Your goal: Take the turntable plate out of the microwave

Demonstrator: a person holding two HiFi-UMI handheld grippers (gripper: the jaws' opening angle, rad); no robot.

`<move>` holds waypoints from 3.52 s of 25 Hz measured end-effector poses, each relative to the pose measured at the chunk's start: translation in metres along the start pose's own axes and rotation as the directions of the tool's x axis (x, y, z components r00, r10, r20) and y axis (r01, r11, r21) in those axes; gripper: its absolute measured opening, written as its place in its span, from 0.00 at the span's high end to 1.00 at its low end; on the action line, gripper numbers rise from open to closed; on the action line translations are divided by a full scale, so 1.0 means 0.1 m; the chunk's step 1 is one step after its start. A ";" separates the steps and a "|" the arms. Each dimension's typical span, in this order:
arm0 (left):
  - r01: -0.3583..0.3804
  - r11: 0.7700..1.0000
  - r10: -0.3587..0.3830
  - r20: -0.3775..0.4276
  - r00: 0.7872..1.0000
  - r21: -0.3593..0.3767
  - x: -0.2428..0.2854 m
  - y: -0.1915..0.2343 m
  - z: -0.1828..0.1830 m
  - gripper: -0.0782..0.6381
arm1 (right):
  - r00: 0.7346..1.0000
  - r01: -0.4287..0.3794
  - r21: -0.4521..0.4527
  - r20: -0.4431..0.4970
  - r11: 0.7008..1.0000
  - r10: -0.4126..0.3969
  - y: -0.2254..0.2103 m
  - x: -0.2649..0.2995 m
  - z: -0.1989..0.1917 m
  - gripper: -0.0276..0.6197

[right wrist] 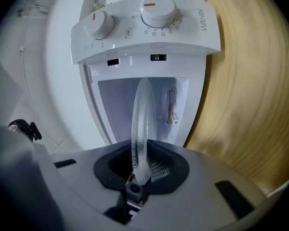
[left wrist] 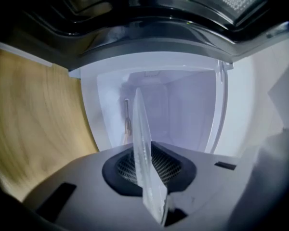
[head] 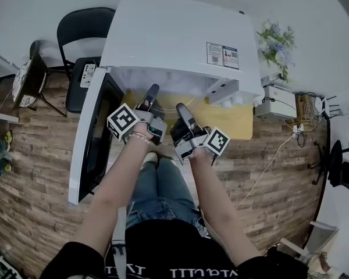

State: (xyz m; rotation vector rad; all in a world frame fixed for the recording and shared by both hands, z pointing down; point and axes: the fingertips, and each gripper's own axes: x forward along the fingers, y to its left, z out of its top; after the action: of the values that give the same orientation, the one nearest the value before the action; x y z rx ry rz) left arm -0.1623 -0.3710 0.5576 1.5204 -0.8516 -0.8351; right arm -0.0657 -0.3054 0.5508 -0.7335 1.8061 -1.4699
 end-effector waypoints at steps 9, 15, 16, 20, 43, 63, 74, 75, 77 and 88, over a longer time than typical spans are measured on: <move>0.017 0.996 -0.014 0.045 0.999 -0.082 -0.25 -0.14 -0.01 0.84 | 0.998 -0.032 0.017 -0.055 0.999 0.032 0.18 -0.31 -0.19 0.86; 0.027 0.994 -0.020 0.070 0.997 -0.108 -0.50 -0.25 -0.14 0.84 | 0.994 -0.018 -0.012 -0.109 1.000 0.016 0.33 -0.49 -0.30 0.86; 0.025 0.993 -0.015 0.082 0.997 -0.118 -0.55 -0.26 -0.16 0.84 | 0.992 -0.017 -0.022 -0.123 1.000 0.014 0.36 -0.51 -0.32 0.86; 0.011 0.992 0.003 0.109 0.994 -0.123 -0.72 -0.25 -0.20 0.84 | 0.983 0.008 -0.095 -0.181 0.995 -0.025 0.40 -0.59 -0.40 0.86; 0.060 0.998 -0.057 -0.131 0.990 0.025 -1.19 -0.75 -0.61 0.84 | 0.963 0.040 -0.255 -0.249 0.966 -0.106 0.72 -0.72 -0.13 0.86; 0.149 0.986 -0.136 -0.163 0.977 0.069 -1.32 -1.49 -0.88 0.84 | 0.966 -0.016 -0.402 -0.243 0.916 -0.090 1.48 -0.91 -0.16 0.84; 0.274 0.949 -0.244 -0.191 0.951 0.155 -1.07 -2.18 -0.75 0.84 | 0.976 -0.098 -0.544 -0.218 0.833 -0.027 2.14 -0.66 0.04 0.81; 0.283 0.945 -0.251 -0.195 0.948 0.163 -1.03 -2.23 -0.73 0.84 | 0.976 -0.108 -0.559 -0.216 0.822 -0.019 2.20 -0.63 0.06 0.81; 0.298 0.938 -0.261 -0.204 0.944 0.178 -0.97 -2.32 -0.69 0.84 | 0.979 -0.112 -0.579 -0.205 0.808 -0.011 2.26 -0.58 0.12 0.80; 0.426 0.867 -0.366 -0.252 0.896 0.257 -0.75 -2.94 -0.56 0.84 | 0.985 -0.160 -0.702 -0.160 0.694 0.065 2.76 -0.39 0.32 0.78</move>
State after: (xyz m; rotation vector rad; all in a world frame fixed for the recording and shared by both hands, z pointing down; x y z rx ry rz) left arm -0.1307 -0.2520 0.2749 2.0656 -0.5410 -0.8555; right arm -0.0176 -0.2389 0.2827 -0.8797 2.5048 -0.6920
